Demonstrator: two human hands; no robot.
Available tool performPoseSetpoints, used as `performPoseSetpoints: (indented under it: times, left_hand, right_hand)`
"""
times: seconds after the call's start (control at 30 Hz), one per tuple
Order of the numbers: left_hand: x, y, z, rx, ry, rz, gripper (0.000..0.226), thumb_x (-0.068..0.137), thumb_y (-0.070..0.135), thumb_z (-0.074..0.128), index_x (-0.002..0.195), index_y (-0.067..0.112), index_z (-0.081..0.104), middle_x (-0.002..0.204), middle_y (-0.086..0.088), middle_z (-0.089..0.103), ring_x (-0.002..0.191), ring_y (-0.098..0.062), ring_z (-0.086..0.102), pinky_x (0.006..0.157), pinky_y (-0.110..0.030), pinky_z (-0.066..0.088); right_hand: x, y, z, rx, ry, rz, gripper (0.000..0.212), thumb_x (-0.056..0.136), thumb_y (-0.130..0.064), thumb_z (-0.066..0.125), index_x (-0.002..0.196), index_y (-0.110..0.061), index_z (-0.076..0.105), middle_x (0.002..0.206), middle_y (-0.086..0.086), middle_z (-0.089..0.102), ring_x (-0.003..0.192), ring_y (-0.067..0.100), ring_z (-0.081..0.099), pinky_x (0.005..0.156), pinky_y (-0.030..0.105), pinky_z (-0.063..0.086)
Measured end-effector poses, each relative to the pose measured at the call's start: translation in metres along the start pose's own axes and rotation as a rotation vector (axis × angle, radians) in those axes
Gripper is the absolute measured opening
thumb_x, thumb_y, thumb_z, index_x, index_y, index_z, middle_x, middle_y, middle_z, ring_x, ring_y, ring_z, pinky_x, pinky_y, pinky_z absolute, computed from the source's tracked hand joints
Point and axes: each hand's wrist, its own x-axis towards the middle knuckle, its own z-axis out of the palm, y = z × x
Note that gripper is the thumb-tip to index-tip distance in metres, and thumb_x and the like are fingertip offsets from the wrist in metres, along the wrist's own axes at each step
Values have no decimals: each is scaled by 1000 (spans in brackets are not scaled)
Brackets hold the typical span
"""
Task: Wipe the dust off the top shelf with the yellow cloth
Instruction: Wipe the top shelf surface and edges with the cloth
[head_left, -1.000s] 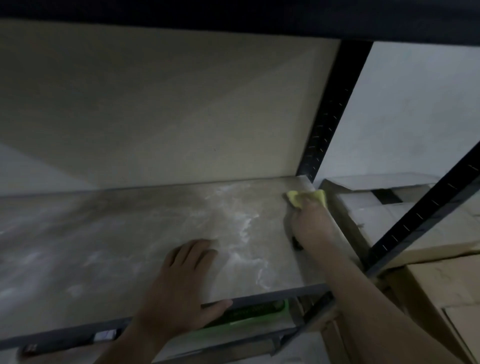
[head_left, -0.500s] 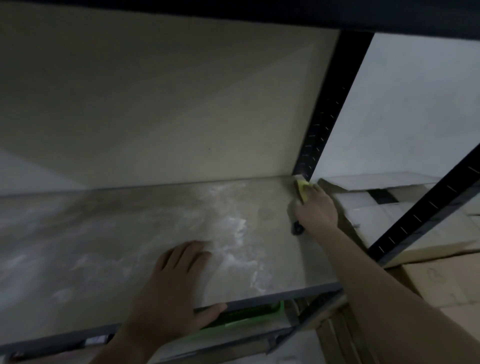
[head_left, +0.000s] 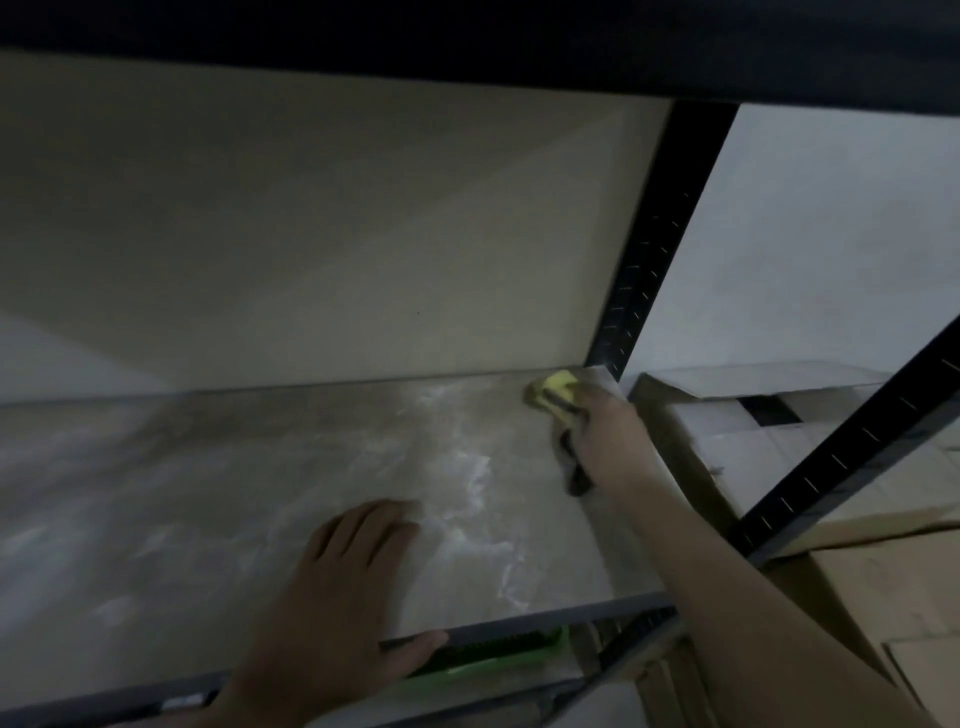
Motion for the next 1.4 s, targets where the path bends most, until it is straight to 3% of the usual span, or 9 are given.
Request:
performPoseSetpoints:
  times: [0.1, 0.2, 0.33, 0.57, 0.7, 0.8, 1.03, 1.23, 1.4]
  left_hand:
    - [0, -1, 0, 1, 1, -4, 87, 76, 81, 59, 137, 19, 59, 147, -1, 51, 135, -27, 50, 108, -39, 32]
    - [0, 0, -1, 0, 5, 6, 86, 74, 80, 61, 135, 19, 61, 145, -2, 53, 134, -27, 52, 106, -39, 33]
    - [1, 0, -4, 7, 7, 13, 85, 72, 79, 62, 134, 22, 60, 144, -2, 54, 133, -27, 52, 105, -38, 33]
    - [2, -1, -4, -16, -5, 6, 86, 70, 79, 65, 134, 22, 61, 145, -1, 54, 133, -26, 51, 105, -39, 36]
    - [1, -1, -5, -1, -5, 21, 85, 72, 79, 64, 134, 21, 62, 144, -1, 54, 133, -25, 51, 106, -36, 33]
    - [2, -1, -4, -9, 3, 17, 85, 70, 78, 65, 135, 23, 60, 143, -1, 54, 132, -26, 52, 106, -37, 33]
    - [1, -3, -1, -23, 22, 4, 87, 66, 79, 66, 130, 20, 63, 141, -3, 56, 130, -27, 54, 105, -37, 33]
    - [1, -2, -2, -28, 7, 4, 86, 73, 81, 60, 134, 21, 60, 145, 0, 52, 134, -25, 50, 108, -36, 31]
    - [0, -3, 0, -10, -4, 8, 87, 73, 82, 59, 134, 20, 59, 145, -1, 52, 133, -26, 50, 107, -36, 30]
  right_hand:
    - [8, 5, -8, -124, 46, -54, 30, 90, -21, 49, 116, -25, 63, 90, -2, 65, 85, 17, 65, 78, 24, 48]
    - [-1, -10, 11, -221, -62, -316, 38, 88, -37, 42, 115, -30, 67, 125, 0, 64, 110, 22, 58, 106, 32, 37]
    - [-12, -18, 15, 116, -234, -224, 43, 88, -26, 53, 130, -33, 56, 125, -3, 61, 102, 11, 60, 86, 16, 43]
    - [6, -16, 22, -97, -166, -292, 36, 82, -17, 60, 116, -22, 68, 118, -1, 58, 97, 16, 61, 89, 23, 47]
    - [41, 17, -10, -244, 85, 267, 35, 80, -5, 52, 114, -7, 62, 118, 14, 58, 106, 33, 55, 90, 39, 50]
    - [40, 23, -20, -281, 141, 385, 36, 81, -3, 51, 115, -4, 60, 119, 20, 51, 109, 38, 48, 91, 44, 47]
    - [-24, -24, 10, -215, -57, -230, 37, 80, -31, 55, 112, -16, 68, 112, 10, 62, 96, 29, 58, 88, 34, 46]
    - [-10, 41, -21, -419, 40, 592, 33, 84, -26, 59, 115, -14, 60, 114, 11, 48, 104, 31, 49, 87, 45, 50]
    - [-61, -33, 8, -360, -19, 89, 33, 90, -30, 42, 117, -19, 56, 123, 7, 50, 107, 24, 52, 90, 33, 47]
